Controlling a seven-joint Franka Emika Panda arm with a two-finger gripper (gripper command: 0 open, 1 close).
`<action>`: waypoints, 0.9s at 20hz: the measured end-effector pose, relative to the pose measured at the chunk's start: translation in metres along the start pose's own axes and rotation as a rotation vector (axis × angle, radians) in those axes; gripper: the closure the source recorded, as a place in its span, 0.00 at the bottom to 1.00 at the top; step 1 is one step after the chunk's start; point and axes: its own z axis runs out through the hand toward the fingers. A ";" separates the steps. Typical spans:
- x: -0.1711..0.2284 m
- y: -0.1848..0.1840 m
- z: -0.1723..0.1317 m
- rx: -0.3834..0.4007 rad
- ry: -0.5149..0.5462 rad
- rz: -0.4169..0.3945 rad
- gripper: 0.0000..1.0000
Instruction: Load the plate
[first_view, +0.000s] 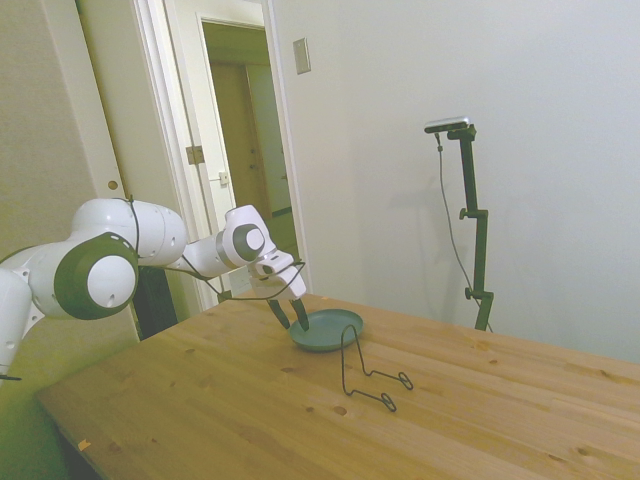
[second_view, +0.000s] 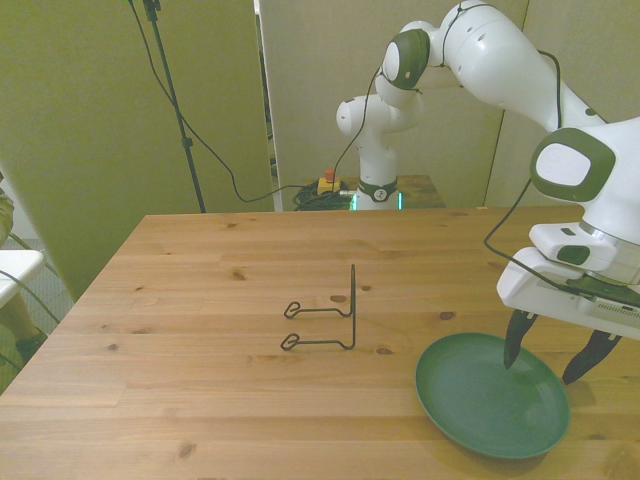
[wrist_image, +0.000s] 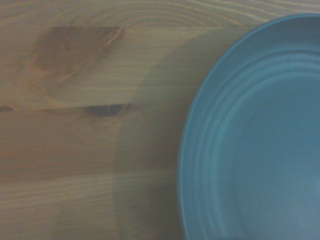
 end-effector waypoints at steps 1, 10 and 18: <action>0.001 0.000 0.001 -0.005 0.001 0.003 1.00; 0.007 -0.002 0.006 -0.023 0.007 0.013 1.00; 0.009 -0.001 0.010 -0.029 0.007 0.016 1.00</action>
